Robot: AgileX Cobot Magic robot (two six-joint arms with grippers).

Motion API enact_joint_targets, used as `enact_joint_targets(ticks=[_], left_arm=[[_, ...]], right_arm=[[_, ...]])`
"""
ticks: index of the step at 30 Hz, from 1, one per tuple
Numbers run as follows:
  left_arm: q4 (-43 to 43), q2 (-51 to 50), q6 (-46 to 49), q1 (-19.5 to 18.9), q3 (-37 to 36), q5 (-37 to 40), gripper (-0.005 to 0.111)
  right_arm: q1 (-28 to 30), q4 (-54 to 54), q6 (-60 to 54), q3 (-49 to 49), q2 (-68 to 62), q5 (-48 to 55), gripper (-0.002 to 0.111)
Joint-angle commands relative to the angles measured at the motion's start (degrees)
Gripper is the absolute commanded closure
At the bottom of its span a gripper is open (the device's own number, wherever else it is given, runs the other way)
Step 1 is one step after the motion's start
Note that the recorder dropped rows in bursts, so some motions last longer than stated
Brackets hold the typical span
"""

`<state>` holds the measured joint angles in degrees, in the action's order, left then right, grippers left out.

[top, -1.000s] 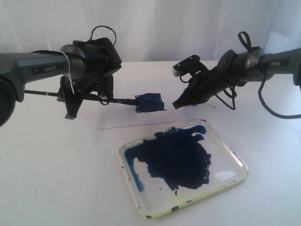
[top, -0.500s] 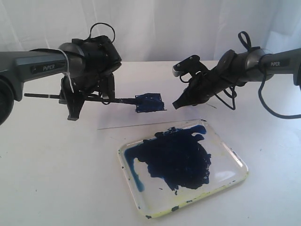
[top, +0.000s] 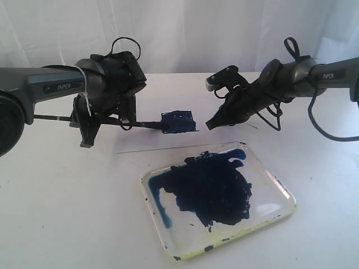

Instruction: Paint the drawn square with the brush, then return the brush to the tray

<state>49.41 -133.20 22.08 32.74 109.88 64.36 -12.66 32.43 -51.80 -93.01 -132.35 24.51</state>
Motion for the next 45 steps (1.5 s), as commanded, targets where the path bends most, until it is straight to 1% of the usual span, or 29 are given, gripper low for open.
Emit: enact_joint_targets(ticks=[1, 10, 16, 26, 29, 31, 33, 36, 40, 43, 45], left_arm=[[0.92, 0.30, -2.91, -0.09, -0.17, 5.61, 0.107], [1.18, 0.30, -4.75, -0.09, -0.17, 5.61, 0.107], [2.73, 0.82, -8.43, -0.09, 0.47, 5.61, 0.107], [1.99, 0.95, -9.28, -0.09, 1.53, 5.61, 0.107], [1.78, 1.58, -11.98, -0.09, 1.53, 4.74, 0.107], [0.20, 2.19, -12.68, -0.09, 1.53, 3.95, 0.107], [-3.61, 3.35, -11.55, -0.09, 1.53, 3.09, 0.107], [-6.86, 5.49, -11.15, -0.09, 1.53, 2.48, 0.107], [-9.38, 7.93, -6.31, -0.09, 1.53, 5.61, 0.107], [-9.81, 9.19, -5.43, -0.09, 1.23, 5.61, 0.107], [-11.70, 10.88, -4.19, -0.09, -0.26, 5.61, 0.107]], right_arm=[[0.13, -1.49, 0.05, 0.46, -1.17, 1.43, 0.108], [0.13, -1.49, 0.05, 0.46, -1.17, 1.43, 0.108], [0.13, -1.49, 0.05, 0.46, -1.17, 1.43, 0.108], [0.13, -1.49, 0.05, 0.46, -1.17, 1.32, 0.108], [0.13, -1.49, 0.05, 0.46, -1.17, 1.22, 0.108], [0.13, -1.34, 0.05, 0.46, -1.17, 1.10, 0.108], [0.13, -1.34, 0.05, 0.46, -1.17, 1.10, 0.108], [0.13, -1.18, 0.05, 0.46, -1.17, 0.98, 0.108], [0.13, -1.18, 0.05, 0.46, -1.03, 1.20, 0.108], [0.13, -1.18, 0.05, 0.46, -0.52, 0.61, 0.108], [0.13, -1.18, 0.05, 0.46, 0.19, 0.61, 0.108]])
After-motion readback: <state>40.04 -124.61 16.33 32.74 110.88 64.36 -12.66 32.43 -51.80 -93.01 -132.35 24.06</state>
